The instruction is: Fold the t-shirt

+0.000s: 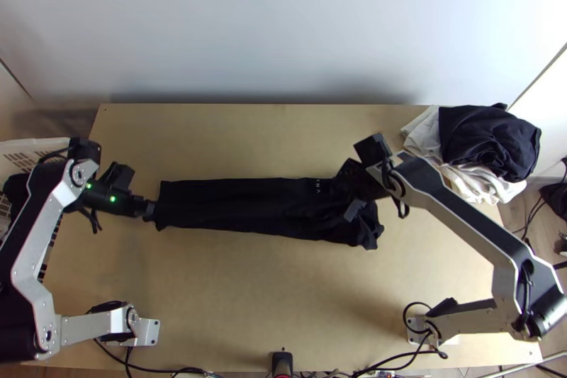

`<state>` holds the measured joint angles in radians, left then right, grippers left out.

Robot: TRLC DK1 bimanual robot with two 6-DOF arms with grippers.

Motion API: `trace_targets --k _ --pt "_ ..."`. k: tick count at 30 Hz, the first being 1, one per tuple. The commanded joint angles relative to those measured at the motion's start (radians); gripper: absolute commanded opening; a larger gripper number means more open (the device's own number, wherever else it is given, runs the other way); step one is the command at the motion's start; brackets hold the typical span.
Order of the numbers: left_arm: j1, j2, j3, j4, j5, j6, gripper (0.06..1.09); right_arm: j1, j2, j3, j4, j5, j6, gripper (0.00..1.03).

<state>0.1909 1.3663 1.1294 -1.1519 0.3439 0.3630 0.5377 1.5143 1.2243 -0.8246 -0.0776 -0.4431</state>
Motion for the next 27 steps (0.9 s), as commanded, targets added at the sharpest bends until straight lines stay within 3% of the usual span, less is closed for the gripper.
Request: trace_targets --k 1,16,27 --pt "-0.031 0.102 0.099 0.096 -0.002 -0.079 0.09 -0.056 0.103 0.083 -0.001 -0.002 -0.006 0.03" --pt "-0.061 0.324 0.164 0.218 -0.092 -0.111 0.09 -0.12 0.331 0.234 -0.001 -0.002 -0.017 0.03" --pt "-0.061 0.369 0.15 0.239 -0.108 -0.104 0.09 -0.134 0.483 0.316 -0.001 -0.002 -0.011 0.03"
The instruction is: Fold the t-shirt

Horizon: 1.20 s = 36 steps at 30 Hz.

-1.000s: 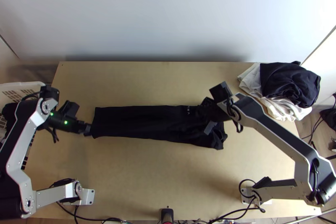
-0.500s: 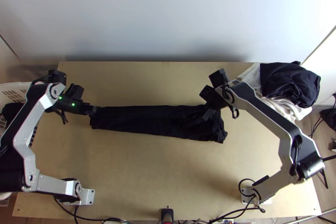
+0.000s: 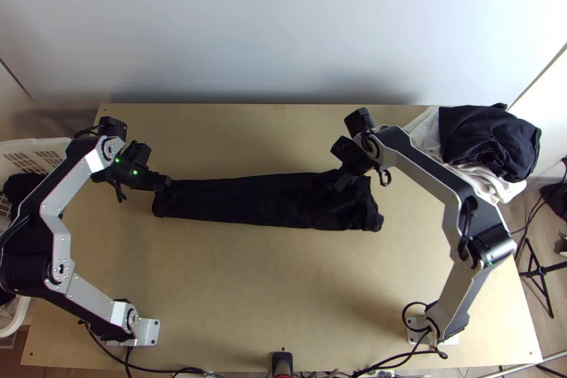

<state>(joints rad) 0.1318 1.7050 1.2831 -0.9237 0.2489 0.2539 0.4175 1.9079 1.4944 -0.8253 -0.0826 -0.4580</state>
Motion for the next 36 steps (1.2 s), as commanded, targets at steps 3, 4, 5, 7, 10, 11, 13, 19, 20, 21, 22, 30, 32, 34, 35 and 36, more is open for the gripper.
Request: trace_targets --k 3,4,5,7,10,11,13,19,20,21,22,30,32,34,35,36 --pt "-0.001 0.041 -0.011 0.011 -0.019 0.008 0.09 -0.026 0.114 0.052 -0.001 0.003 0.007 0.03" --pt "-0.001 0.047 -0.014 0.013 -0.019 0.01 0.09 -0.029 0.118 0.053 0.0 0.003 0.009 0.03" --pt "-0.001 0.05 -0.019 0.02 -0.022 0.01 0.09 -0.031 0.122 0.052 -0.001 0.003 0.012 0.03" --pt "0.0 0.05 -0.03 0.037 -0.025 0.01 0.09 -0.034 0.123 0.049 -0.003 0.003 0.024 0.12" --pt "0.003 0.047 -0.036 0.065 -0.025 0.005 0.26 -0.039 0.117 0.05 -0.011 0.003 0.056 0.75" --pt "0.006 0.047 -0.034 0.065 -0.023 0.005 0.47 -0.039 0.114 0.053 -0.018 0.003 0.067 0.96" --pt "0.008 0.038 -0.03 0.065 -0.023 0.005 0.78 -0.039 0.094 0.061 -0.025 0.003 0.068 1.0" --pt "0.034 -0.021 -0.005 0.011 -0.023 -0.064 1.04 -0.04 0.002 0.119 -0.031 0.001 0.107 1.0" --pt "0.037 -0.021 0.001 -0.024 -0.023 -0.058 1.04 -0.039 -0.013 0.129 -0.034 -0.002 0.117 1.0" --pt "0.035 -0.028 -0.004 -0.038 -0.023 -0.05 1.04 -0.036 -0.03 0.136 -0.04 -0.005 0.124 1.0" --pt "0.035 -0.041 -0.016 -0.044 -0.023 -0.039 1.04 -0.028 -0.046 0.147 -0.052 -0.006 0.128 1.0" --pt "0.014 -0.082 -0.093 -0.055 -0.02 -0.012 1.04 0.092 -0.102 0.228 -0.207 -0.042 0.179 0.99" --pt "0.005 -0.082 -0.099 -0.055 -0.016 -0.012 1.04 0.122 -0.109 0.221 -0.222 -0.042 0.183 0.99" --pt "-0.001 -0.082 -0.1 -0.049 -0.016 -0.012 1.04 0.144 -0.113 0.198 -0.224 -0.042 0.185 0.99" --pt "-0.003 -0.079 -0.102 -0.044 -0.014 -0.012 1.04 0.149 -0.113 0.184 -0.224 -0.042 0.186 0.99" --pt "-0.006 -0.074 -0.103 -0.038 -0.014 -0.012 1.04 0.153 -0.113 0.168 -0.224 -0.042 0.188 0.99"
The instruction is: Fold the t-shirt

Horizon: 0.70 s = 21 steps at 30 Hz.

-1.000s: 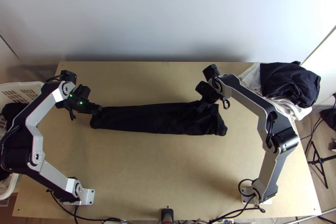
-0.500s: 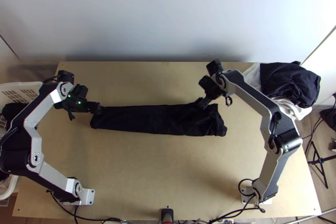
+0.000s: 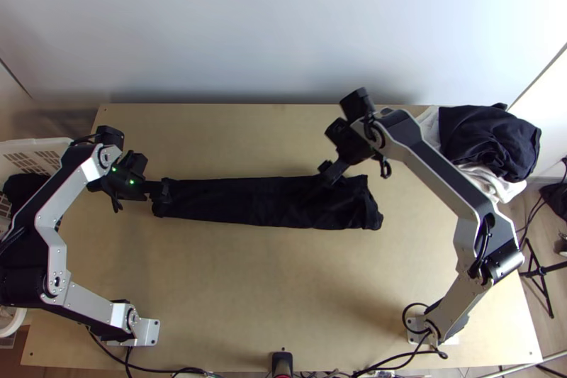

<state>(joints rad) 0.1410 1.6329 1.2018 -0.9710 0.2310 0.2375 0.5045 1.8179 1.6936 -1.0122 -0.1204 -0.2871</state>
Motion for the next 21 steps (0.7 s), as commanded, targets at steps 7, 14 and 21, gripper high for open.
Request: trace_targets --k 7,14,21 --pt "-0.021 0.051 -0.028 0.057 0.004 0.005 0.93 0.101 -0.019 -0.114 -0.028 -0.007 0.022 0.99" --pt "-0.018 0.084 -0.048 0.109 0.01 -0.003 0.65 0.114 0.001 -0.149 -0.005 -0.007 0.017 0.99" --pt "-0.009 0.068 -0.057 0.13 0.051 -0.001 0.09 0.14 0.026 -0.206 0.046 -0.016 0.025 0.99"
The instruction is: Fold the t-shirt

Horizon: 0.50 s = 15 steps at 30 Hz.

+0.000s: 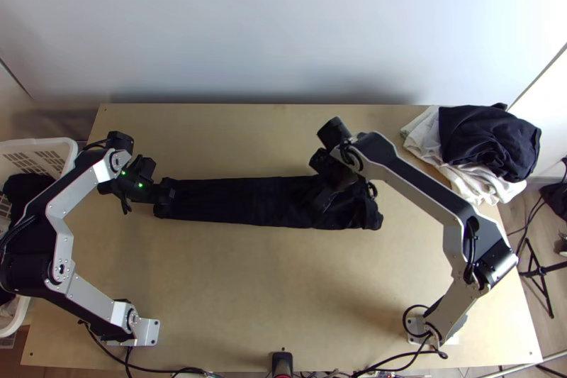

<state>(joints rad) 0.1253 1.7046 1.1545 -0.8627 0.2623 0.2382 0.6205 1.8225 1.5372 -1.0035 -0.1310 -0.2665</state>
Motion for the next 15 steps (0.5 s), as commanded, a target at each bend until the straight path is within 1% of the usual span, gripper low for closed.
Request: trace_targets --k 1,8,15 --pt "0.01 -0.01 -0.013 0.022 0.023 -0.002 0.09 0.025 0.026 -0.057 0.045 -0.005 0.004 0.99" --pt "0.013 -0.099 0.001 -0.01 0.04 -0.008 0.09 0.022 0.087 -0.127 0.114 -0.005 0.006 0.99" --pt "0.004 -0.178 0.123 -0.104 0.115 -0.025 0.09 0.012 0.133 -0.15 0.149 -0.005 0.006 0.99"
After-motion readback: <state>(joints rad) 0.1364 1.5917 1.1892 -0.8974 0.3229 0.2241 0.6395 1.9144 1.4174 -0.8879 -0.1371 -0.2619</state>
